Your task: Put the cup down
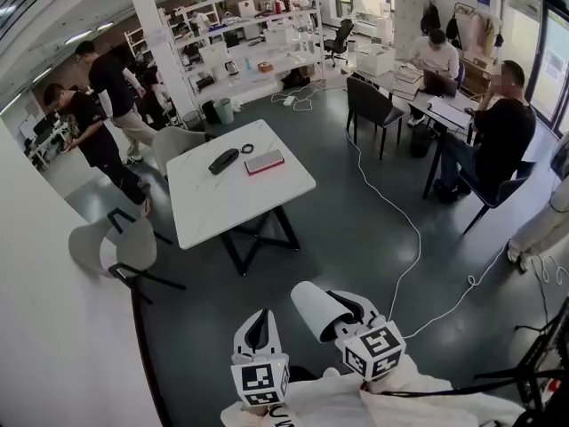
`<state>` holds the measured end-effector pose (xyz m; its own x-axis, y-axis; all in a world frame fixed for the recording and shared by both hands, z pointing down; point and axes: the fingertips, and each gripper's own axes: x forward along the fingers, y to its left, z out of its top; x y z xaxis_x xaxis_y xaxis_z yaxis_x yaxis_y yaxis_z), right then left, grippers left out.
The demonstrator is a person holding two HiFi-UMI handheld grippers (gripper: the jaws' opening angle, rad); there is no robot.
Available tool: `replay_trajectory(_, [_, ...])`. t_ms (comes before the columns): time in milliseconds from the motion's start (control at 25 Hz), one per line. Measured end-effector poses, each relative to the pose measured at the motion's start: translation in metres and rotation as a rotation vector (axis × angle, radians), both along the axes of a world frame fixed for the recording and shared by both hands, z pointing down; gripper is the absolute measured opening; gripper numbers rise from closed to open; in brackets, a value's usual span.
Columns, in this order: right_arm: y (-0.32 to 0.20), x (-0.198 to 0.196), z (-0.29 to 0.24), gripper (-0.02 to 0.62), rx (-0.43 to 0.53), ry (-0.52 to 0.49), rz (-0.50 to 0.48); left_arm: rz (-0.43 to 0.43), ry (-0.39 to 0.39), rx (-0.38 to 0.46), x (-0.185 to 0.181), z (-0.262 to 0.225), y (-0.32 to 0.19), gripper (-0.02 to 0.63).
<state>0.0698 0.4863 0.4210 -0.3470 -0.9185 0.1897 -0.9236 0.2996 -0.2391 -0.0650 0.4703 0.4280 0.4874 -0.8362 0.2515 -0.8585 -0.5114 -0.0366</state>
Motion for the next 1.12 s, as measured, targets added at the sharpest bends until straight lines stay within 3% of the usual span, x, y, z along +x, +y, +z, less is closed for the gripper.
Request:
replay_trajectory(280, [-0.014,0.018,-0.003,0.026,0.000,-0.018,0.009,0.002,-0.022,-0.014,0.012,0.001,-0.013,0.009])
replay_trajectory(560, [-0.058,0.029,0.007,0.026,-0.013,-0.020,0.030,0.019,-0.024,-0.020,0.021,0.010,-0.061,0.010])
replay_trajectory(800, [-0.127,0.033,0.024,0.026,-0.041,-0.015,0.054,0.032,-0.020,-0.038,0.021,0.027,-0.137,0.010])
replay_trajectory(1120, [-0.259,0.008,0.024,0.026,-0.076,-0.022,0.074,0.074,-0.039,-0.063,0.005,0.023,-0.270,0.011])
